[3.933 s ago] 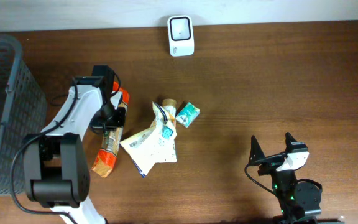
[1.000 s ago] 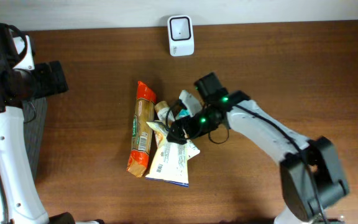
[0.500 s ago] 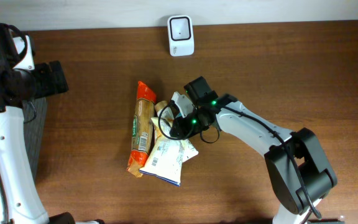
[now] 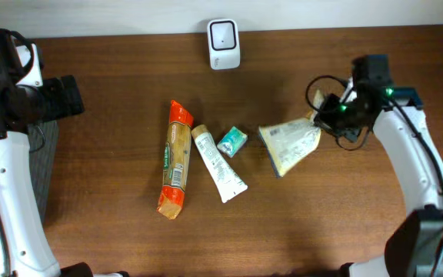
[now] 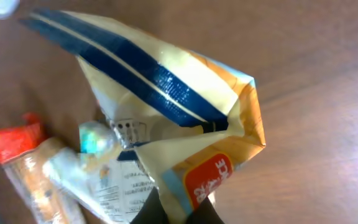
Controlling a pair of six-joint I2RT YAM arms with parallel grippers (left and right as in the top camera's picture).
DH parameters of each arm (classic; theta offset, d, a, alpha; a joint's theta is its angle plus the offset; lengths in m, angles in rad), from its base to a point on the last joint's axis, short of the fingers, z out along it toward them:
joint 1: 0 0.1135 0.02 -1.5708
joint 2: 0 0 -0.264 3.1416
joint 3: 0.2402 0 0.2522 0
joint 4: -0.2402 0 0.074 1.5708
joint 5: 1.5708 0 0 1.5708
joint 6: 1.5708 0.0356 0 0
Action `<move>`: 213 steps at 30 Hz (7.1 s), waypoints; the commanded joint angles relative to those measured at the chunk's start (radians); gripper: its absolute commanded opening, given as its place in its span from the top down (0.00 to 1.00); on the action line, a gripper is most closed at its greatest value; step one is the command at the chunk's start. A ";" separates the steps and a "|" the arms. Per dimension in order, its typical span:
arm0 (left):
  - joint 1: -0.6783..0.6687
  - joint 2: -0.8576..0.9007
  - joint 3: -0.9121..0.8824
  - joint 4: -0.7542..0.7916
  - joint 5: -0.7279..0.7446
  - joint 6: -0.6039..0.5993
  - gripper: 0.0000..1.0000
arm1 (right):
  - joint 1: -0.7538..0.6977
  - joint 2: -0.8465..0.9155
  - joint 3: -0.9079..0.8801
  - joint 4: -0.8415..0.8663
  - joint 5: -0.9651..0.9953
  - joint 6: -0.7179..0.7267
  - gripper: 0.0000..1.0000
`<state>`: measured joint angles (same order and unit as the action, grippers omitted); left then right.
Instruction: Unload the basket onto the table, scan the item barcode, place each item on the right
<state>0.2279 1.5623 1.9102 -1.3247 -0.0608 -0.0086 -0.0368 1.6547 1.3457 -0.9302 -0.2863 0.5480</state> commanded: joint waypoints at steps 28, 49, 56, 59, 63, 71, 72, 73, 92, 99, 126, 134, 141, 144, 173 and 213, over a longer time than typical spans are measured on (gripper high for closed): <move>0.004 -0.006 0.009 0.000 -0.008 0.001 0.01 | -0.096 0.407 -0.032 0.049 -0.125 -1.016 0.39; 0.004 -0.006 0.009 0.001 -0.007 0.001 0.01 | -0.090 0.351 0.296 -0.272 0.009 -0.657 0.09; 0.004 -0.006 0.009 0.001 -0.008 0.001 0.01 | -0.100 0.431 0.347 -0.210 0.042 -0.998 0.11; 0.004 -0.006 0.009 0.000 -0.007 0.001 0.01 | -0.100 0.500 0.346 -0.254 -0.080 -1.077 0.12; 0.004 -0.006 0.009 0.001 -0.007 0.001 0.01 | -0.100 0.582 0.340 -0.295 -0.111 -1.102 0.09; 0.004 -0.006 0.009 0.000 -0.008 0.001 0.01 | -0.101 0.593 0.150 -0.251 -0.235 -1.116 0.70; 0.004 -0.006 0.009 0.001 -0.007 0.001 0.01 | -0.101 0.593 0.141 -0.247 -0.279 -1.116 0.83; 0.004 -0.006 0.009 0.001 -0.007 0.001 0.01 | -0.101 0.593 0.137 -0.247 -0.360 -1.103 0.96; 0.004 -0.006 0.009 0.001 -0.008 0.001 0.01 | -0.072 0.328 0.319 -0.303 -0.214 -0.521 0.96; 0.004 -0.006 0.009 0.001 -0.008 0.001 0.01 | 0.142 0.340 0.275 -0.191 0.359 -0.191 0.96; 0.004 -0.006 0.009 0.001 -0.008 0.001 0.01 | 0.003 0.345 0.109 -0.153 -0.174 -0.494 0.14; 0.004 -0.006 0.009 0.001 -0.008 0.001 0.01 | 0.004 0.345 0.130 -0.190 0.097 -0.243 0.67; 0.004 -0.006 0.009 0.000 -0.008 0.001 0.01 | 0.004 0.345 0.130 0.055 0.096 -0.290 0.96; 0.004 -0.006 0.009 0.000 -0.008 0.001 0.01 | 0.004 0.345 0.167 -0.004 0.043 -0.411 0.46; 0.004 -0.006 0.009 0.000 -0.008 0.001 0.01 | 0.043 0.318 0.058 -0.060 -0.366 -0.555 0.96; 0.004 -0.006 0.009 0.000 -0.008 0.001 0.01 | 0.534 0.625 0.801 0.977 1.195 -1.315 0.96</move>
<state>0.2279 1.5623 1.9102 -1.3209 -0.0612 -0.0086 0.4793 2.2021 2.1246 -0.1425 0.7677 -0.3908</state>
